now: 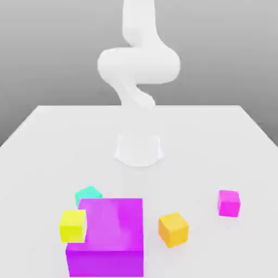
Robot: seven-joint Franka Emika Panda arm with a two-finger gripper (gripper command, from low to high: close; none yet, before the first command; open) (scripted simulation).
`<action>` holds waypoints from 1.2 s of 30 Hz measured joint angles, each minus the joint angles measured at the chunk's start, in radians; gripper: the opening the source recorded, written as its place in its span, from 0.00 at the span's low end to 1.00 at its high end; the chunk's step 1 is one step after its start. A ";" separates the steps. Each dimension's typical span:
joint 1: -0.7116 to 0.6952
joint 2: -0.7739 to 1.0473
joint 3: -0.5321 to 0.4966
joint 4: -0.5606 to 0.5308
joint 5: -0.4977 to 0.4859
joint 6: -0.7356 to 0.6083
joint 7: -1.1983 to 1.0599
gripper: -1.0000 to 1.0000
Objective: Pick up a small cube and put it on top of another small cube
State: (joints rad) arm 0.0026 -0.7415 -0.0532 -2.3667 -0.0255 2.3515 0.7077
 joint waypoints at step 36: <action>0.104 0.801 -0.431 -0.554 0.413 0.576 -1.388 0.50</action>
State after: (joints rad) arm 0.1070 0.0593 -0.4844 -2.9202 0.3871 2.9276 -0.6804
